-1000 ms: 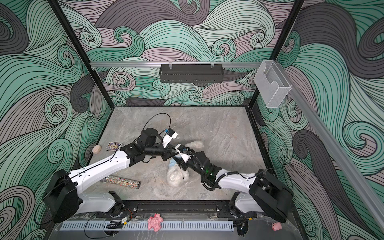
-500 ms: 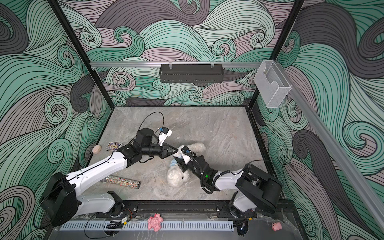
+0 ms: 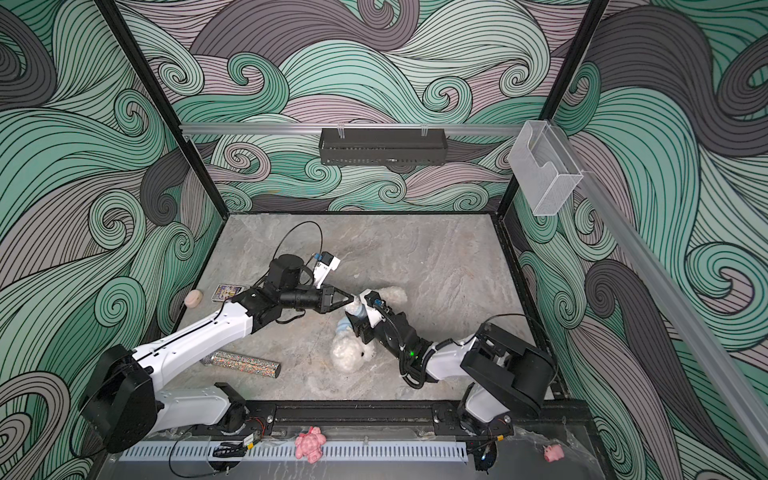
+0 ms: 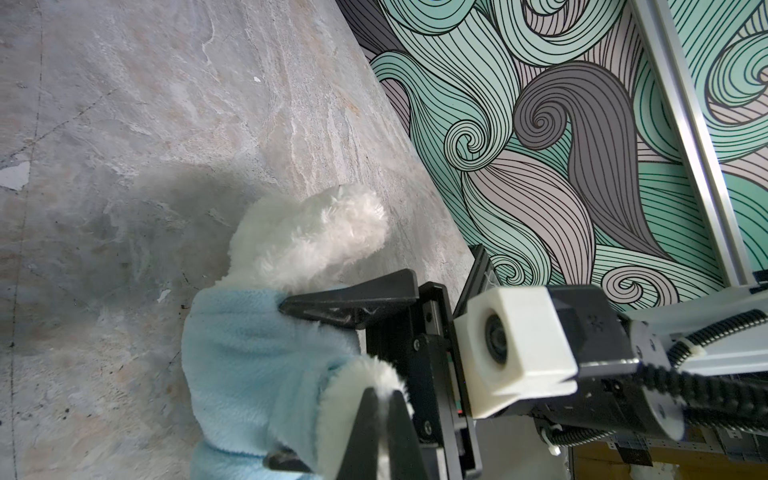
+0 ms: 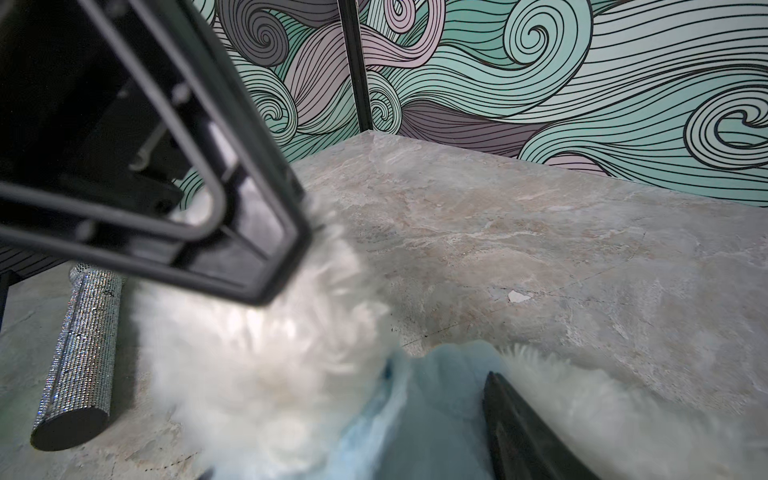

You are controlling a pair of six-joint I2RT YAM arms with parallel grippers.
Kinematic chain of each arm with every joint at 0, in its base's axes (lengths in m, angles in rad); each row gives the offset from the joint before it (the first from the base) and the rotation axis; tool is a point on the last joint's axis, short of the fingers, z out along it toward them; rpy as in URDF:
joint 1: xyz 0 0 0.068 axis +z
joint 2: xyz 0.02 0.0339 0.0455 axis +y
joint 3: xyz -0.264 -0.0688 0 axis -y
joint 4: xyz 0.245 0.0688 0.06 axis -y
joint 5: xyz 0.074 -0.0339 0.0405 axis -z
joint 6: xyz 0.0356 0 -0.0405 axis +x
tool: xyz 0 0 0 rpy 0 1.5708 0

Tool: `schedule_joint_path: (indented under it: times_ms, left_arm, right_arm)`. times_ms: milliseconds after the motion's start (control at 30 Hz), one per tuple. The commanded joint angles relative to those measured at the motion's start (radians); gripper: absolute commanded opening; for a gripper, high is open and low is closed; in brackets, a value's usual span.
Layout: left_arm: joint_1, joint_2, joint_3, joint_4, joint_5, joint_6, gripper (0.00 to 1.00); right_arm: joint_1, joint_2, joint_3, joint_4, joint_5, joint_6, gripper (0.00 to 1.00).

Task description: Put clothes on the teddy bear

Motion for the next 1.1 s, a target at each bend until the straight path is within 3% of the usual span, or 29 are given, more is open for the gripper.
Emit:
schedule_joint_path:
  times_ms: [0, 67, 433, 733, 933, 1067]
  left_arm:
    - [0.026, -0.048, 0.047, 0.138, 0.037, 0.062, 0.0]
    - [0.024, -0.022, 0.048, 0.079, 0.029, 0.136, 0.0]
    - [0.025, 0.096, 0.063, 0.074, 0.041, 0.232, 0.0]
    - [0.04, 0.125, 0.135, 0.018, 0.076, 0.289, 0.0]
    - [0.058, 0.143, 0.129, 0.043, 0.056, 0.266, 0.03]
    - [0.065, 0.172, 0.11, 0.075, 0.04, 0.24, 0.08]
  right_arm:
    - [-0.009, 0.028, -0.051, -0.242, 0.033, -0.004, 0.7]
    - [-0.011, -0.025, -0.03, -0.274, -0.003, -0.035, 0.72]
    - [-0.037, -0.32, 0.143, -0.599, -0.171, -0.115, 0.84]
    - [-0.247, -0.528, 0.15, -0.806, -0.355, -0.111, 0.87]
    - [-0.361, -0.434, 0.224, -0.824, -0.382, -0.058, 0.83]
    - [-0.368, -0.273, 0.333, -0.802, -0.421, -0.037, 0.72]
